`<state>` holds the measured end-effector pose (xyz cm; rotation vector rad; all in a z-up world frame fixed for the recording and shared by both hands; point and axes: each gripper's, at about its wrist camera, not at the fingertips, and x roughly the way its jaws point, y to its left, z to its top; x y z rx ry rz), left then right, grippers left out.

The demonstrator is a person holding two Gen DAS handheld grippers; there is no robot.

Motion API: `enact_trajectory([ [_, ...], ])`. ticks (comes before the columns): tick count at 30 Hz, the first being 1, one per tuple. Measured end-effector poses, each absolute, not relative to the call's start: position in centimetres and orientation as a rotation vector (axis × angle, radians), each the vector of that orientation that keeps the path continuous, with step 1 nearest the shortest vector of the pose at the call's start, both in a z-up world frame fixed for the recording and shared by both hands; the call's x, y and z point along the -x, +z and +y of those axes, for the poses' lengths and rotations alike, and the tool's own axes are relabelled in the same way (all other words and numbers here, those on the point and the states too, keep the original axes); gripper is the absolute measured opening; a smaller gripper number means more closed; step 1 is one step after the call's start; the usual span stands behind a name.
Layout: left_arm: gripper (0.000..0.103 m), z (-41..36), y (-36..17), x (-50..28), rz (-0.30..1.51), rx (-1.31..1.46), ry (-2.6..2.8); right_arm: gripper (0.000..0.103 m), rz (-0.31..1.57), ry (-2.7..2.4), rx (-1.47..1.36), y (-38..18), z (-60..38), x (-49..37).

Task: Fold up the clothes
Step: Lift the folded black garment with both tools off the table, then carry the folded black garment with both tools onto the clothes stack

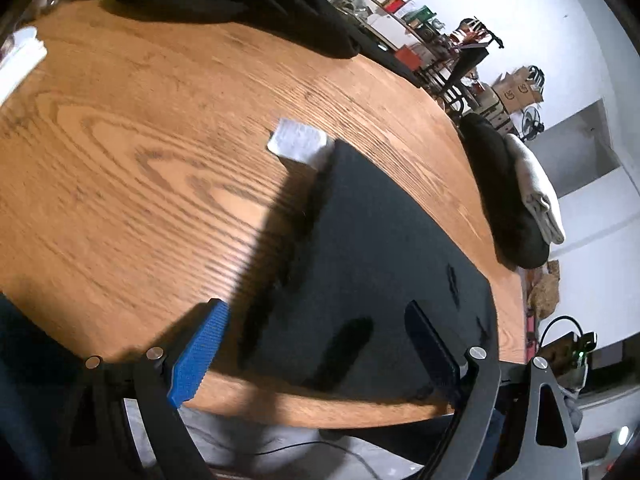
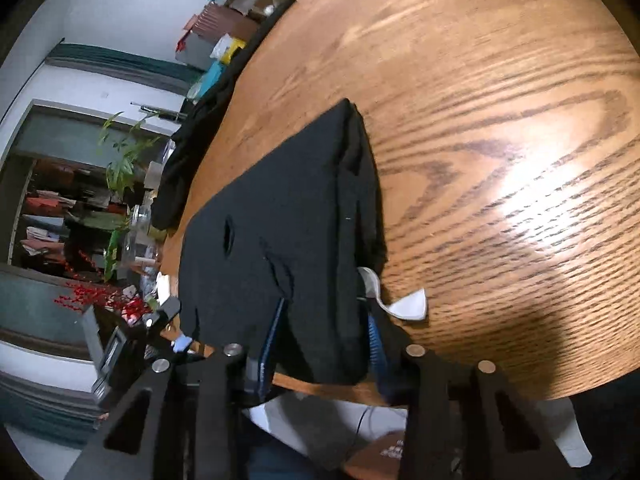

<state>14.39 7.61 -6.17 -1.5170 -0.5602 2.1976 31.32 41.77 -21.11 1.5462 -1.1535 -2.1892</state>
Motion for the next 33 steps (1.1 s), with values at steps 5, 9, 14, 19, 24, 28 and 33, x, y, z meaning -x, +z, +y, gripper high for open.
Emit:
enact_trajectory([
  [5,0.089,10.6,-5.9,-13.9,-0.343,1.507,2.195,0.044,-1.130,-2.190,-1.553,-21.0,41.1,-29.7],
  [9,0.034,13.4,-4.5,-14.2,-0.060,1.461,2.241,0.025,-0.993,-2.214,-1.587,-20.1,40.0,-28.0],
  [14,0.011,15.7,-0.9,-14.0,0.057,1.345,2.230,0.020,-0.541,-2.384,-1.571,-14.9,38.2,-27.3],
  [19,0.011,18.3,3.4,-13.5,0.080,1.236,2.219,0.019,-0.331,-2.528,-1.508,-9.7,39.1,-26.4],
  [24,0.011,23.6,8.9,-11.8,0.106,1.113,2.190,0.018,-0.277,-2.655,-1.420,-3.9,42.5,-25.5],
  [28,0.011,30.7,13.2,-9.2,0.126,1.025,2.138,0.018,-0.254,-2.770,-1.357,1.2,47.5,-24.5],
  [33,0.011,41.5,17.6,-5.5,0.124,0.931,2.101,0.018,-0.249,-2.919,-1.314,7.2,56.6,-21.6],
])
